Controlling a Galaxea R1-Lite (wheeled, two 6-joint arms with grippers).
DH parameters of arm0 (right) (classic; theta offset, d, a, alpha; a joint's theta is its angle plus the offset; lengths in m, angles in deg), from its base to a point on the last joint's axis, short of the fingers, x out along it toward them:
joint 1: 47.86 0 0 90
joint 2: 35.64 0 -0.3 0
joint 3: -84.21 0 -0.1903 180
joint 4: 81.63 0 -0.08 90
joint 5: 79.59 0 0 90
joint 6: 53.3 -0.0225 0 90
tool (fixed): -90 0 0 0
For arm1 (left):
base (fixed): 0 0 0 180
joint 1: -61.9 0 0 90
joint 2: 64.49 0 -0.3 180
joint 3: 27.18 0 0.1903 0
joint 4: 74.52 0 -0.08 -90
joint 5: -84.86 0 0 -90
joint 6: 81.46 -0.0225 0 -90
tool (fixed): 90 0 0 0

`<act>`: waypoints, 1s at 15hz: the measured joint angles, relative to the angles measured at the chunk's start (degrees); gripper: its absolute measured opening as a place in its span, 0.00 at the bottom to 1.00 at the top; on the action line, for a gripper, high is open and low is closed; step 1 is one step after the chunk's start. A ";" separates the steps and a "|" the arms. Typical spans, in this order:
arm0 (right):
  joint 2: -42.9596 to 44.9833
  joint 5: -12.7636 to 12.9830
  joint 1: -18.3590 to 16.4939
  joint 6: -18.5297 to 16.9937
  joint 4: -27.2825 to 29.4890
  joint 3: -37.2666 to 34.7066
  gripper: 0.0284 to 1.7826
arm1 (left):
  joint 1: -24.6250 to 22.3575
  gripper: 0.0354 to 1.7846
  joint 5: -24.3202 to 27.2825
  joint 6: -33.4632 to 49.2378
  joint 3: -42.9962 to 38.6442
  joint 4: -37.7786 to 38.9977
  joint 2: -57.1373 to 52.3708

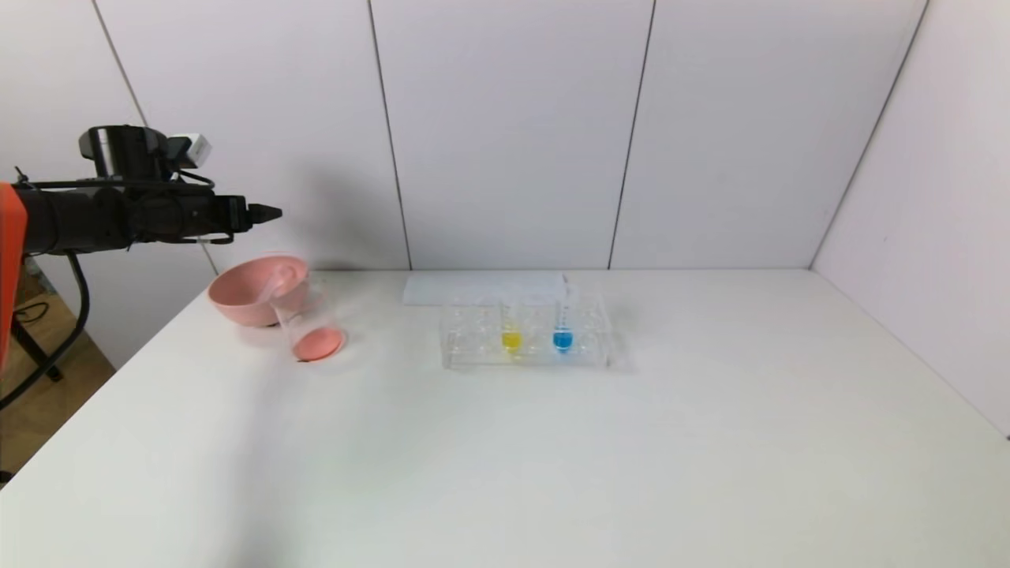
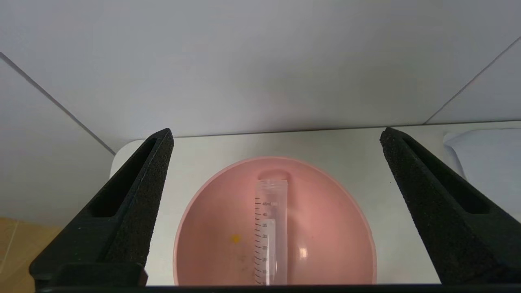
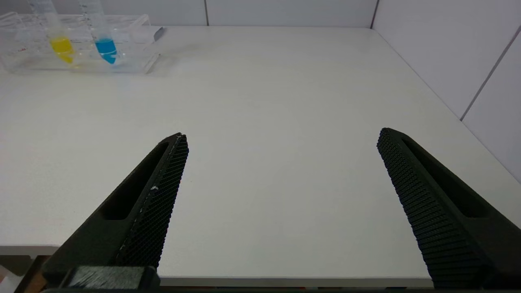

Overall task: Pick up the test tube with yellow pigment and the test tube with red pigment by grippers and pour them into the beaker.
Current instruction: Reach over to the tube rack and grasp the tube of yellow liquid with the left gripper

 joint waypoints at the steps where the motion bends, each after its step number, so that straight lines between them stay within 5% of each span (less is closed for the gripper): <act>1: 0.00 0.05 0.00 0.02 0.00 0.00 0.95 | 0.17 0.99 0.00 0.00 -0.30 0.00 -1.27; 9: 0.00 0.02 0.00 0.02 0.00 0.00 0.95 | 2.82 0.99 -0.55 0.16 -9.64 -0.17 -15.54; 15: 0.00 0.02 0.00 0.00 0.00 0.00 0.95 | 9.57 0.99 -0.83 0.06 -20.42 0.05 -27.70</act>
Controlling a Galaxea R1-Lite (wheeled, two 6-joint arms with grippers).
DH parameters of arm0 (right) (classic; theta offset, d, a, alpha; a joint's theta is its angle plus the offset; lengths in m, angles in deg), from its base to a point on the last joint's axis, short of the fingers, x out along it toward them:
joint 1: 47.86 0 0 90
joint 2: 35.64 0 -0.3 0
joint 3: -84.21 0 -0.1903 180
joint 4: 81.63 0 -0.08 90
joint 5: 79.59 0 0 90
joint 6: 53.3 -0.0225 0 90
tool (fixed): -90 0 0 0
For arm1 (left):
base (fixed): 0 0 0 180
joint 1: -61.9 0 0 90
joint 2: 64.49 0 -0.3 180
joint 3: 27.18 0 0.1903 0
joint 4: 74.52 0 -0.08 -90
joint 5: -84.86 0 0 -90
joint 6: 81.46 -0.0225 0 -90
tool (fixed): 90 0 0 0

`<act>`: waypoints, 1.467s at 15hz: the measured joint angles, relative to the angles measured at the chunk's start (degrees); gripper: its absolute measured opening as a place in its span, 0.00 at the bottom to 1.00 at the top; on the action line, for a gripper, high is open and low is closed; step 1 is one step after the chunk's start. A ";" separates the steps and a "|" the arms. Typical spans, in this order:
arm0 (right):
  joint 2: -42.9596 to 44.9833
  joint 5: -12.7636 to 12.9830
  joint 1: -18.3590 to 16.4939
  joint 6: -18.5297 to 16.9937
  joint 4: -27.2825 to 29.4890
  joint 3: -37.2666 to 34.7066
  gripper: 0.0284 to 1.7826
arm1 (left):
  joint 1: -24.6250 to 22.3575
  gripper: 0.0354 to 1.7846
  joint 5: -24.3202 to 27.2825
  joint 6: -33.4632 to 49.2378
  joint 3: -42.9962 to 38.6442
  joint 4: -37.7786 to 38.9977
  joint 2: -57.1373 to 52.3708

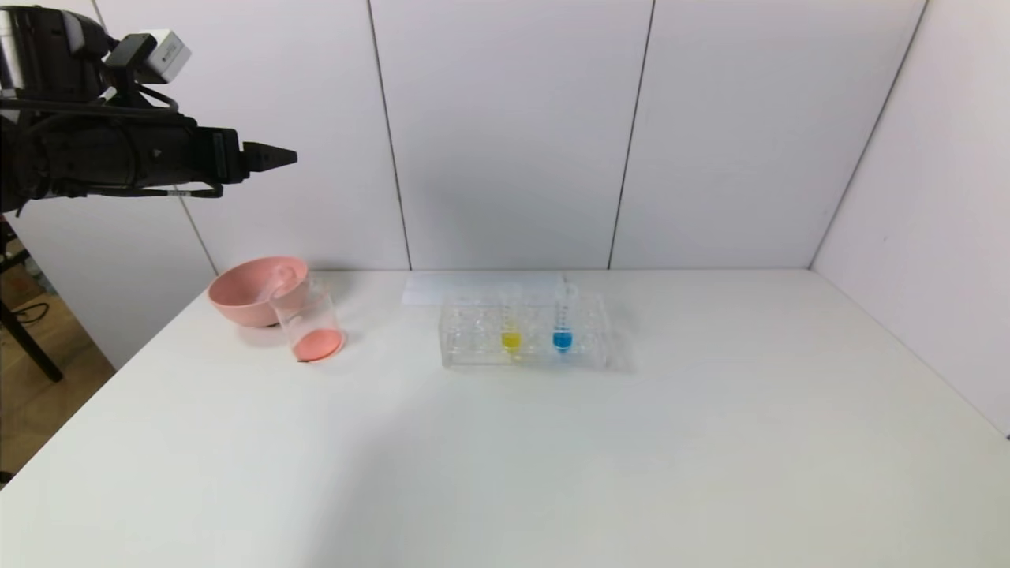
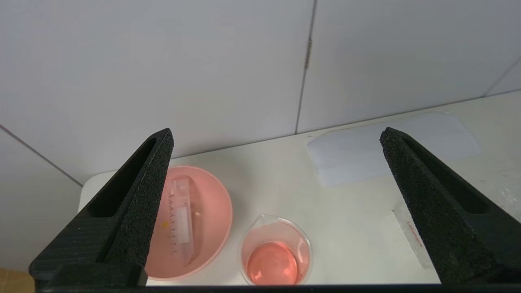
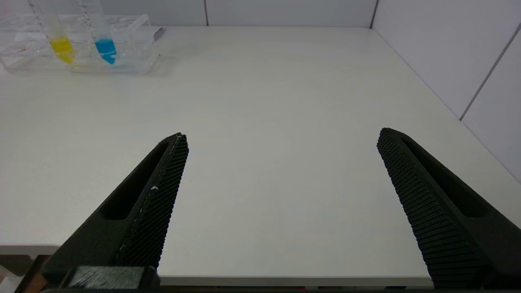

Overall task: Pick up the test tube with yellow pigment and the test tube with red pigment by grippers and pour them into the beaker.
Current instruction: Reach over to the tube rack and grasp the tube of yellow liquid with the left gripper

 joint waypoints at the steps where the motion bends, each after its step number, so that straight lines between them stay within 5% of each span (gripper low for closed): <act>1: 0.00 0.02 0.00 0.00 0.00 0.00 0.95 | 0.96 0.99 -0.02 0.00 -2.05 0.00 -2.16; 10: 0.00 0.00 0.00 0.02 0.00 0.00 0.95 | 4.62 0.99 0.83 0.40 -20.68 -0.30 -22.27; 22: 0.00 0.02 0.00 0.00 0.00 0.00 0.95 | 15.27 0.99 0.89 0.71 -42.09 0.11 -36.85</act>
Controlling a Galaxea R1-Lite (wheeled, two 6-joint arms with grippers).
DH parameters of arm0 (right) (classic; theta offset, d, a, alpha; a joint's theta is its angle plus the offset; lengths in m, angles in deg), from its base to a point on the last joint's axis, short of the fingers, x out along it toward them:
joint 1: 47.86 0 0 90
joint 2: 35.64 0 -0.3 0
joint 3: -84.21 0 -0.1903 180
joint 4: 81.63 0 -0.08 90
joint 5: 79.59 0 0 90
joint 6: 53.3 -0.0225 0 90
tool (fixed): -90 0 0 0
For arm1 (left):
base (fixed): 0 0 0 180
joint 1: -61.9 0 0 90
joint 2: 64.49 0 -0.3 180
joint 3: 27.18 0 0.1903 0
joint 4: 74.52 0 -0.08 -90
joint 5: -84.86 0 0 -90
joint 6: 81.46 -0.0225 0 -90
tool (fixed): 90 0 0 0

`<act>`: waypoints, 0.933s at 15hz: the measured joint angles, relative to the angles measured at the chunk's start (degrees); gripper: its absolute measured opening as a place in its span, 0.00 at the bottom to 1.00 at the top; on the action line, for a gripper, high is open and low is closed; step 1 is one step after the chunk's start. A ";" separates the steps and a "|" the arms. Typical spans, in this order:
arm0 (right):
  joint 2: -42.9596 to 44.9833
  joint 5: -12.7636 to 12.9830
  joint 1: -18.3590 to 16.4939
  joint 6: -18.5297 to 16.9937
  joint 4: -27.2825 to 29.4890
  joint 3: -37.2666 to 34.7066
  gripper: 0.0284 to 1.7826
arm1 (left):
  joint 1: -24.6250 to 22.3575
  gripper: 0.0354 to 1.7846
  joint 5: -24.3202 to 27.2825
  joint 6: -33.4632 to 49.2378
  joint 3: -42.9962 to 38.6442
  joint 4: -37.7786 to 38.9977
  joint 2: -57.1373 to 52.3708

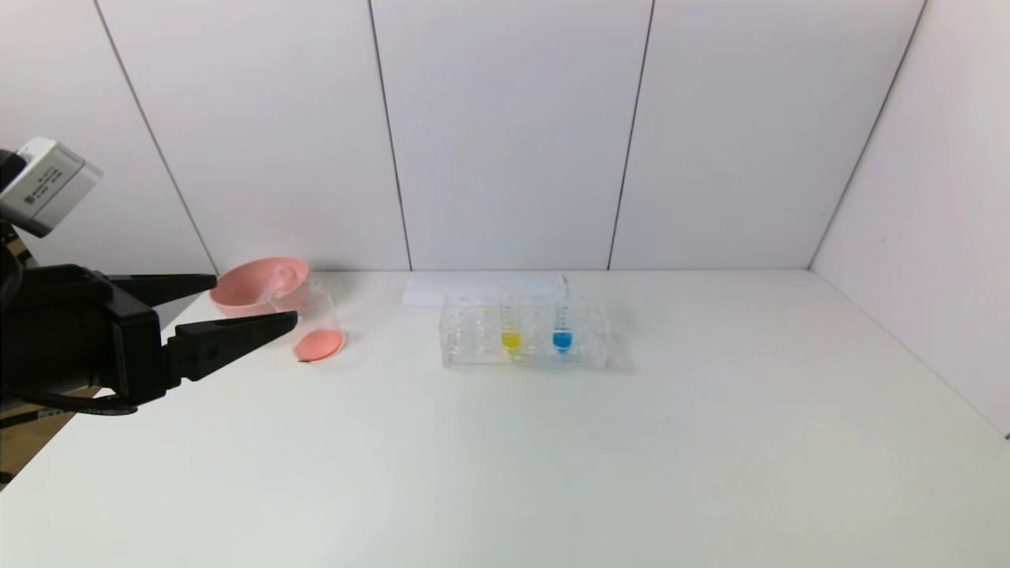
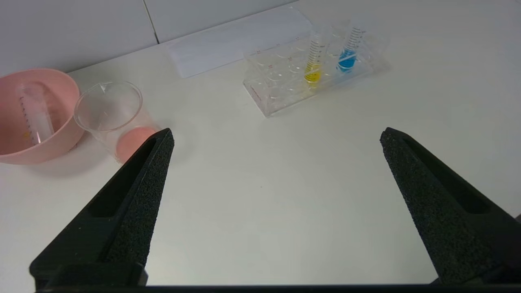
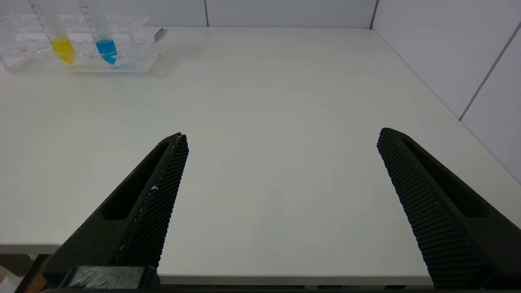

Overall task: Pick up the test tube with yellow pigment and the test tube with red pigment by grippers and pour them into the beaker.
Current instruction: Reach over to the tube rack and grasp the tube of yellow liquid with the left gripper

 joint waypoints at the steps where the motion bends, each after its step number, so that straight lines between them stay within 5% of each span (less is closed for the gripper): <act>1: 0.00 0.00 0.00 0.02 0.00 0.00 0.95 | 0.72 0.99 0.02 0.02 -0.48 0.02 -0.15; 7: 0.00 -0.02 0.00 0.00 0.00 0.00 0.95 | 5.71 0.99 0.07 2.65 -1.74 1.99 3.46; 14: 0.00 0.01 0.00 0.00 0.00 0.00 0.95 | 9.63 0.99 0.20 2.97 -2.18 21.00 17.36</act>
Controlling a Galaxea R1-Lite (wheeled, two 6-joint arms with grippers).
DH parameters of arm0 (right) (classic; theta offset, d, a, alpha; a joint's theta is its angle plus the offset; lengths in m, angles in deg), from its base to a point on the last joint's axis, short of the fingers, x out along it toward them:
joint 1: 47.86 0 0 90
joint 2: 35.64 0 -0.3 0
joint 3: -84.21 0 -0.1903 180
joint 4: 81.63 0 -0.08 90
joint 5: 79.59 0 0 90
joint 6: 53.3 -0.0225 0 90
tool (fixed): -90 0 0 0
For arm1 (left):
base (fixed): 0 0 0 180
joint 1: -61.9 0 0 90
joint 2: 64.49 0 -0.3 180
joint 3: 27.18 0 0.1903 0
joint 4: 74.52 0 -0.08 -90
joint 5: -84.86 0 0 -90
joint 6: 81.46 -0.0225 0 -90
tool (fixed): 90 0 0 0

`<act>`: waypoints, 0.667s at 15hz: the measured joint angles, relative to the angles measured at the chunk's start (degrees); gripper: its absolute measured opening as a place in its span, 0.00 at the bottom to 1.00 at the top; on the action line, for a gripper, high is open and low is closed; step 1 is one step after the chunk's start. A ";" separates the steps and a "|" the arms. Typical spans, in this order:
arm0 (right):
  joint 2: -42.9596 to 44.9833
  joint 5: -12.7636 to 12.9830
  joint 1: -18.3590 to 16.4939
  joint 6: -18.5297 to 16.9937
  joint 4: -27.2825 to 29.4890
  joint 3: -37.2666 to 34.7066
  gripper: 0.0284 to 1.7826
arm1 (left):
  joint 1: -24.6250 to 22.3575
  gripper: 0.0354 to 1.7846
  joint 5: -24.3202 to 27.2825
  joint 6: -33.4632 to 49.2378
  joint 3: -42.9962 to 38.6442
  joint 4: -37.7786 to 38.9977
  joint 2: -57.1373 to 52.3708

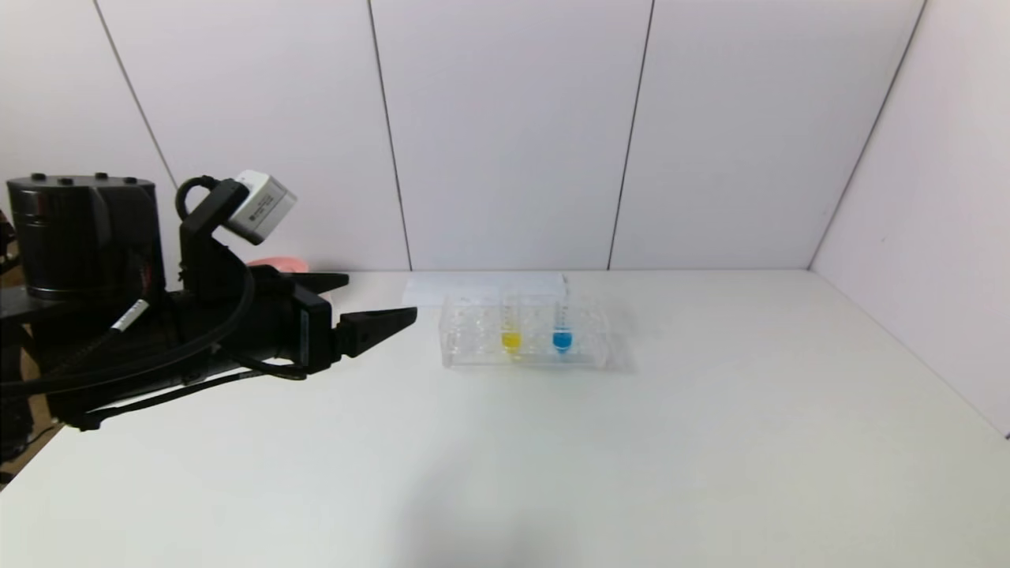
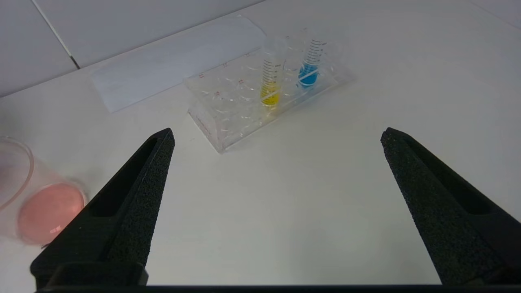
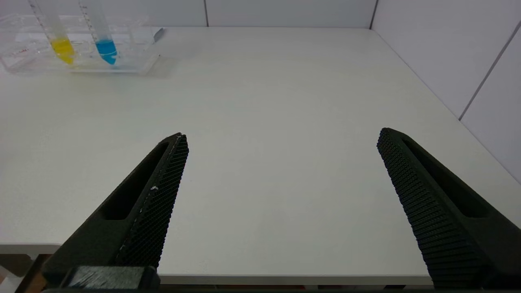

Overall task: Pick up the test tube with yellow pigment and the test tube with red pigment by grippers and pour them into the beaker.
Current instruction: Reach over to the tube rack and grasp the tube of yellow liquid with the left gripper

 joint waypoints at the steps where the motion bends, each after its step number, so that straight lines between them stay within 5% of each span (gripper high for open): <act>1: 0.00 -0.01 0.00 0.00 0.00 0.00 0.95 | 0.52 0.99 -0.11 -0.07 0.09 1.88 1.90; 10: 0.00 -0.04 0.00 0.00 0.00 0.00 0.95 | 8.12 0.99 -7.06 4.35 2.29 18.97 19.98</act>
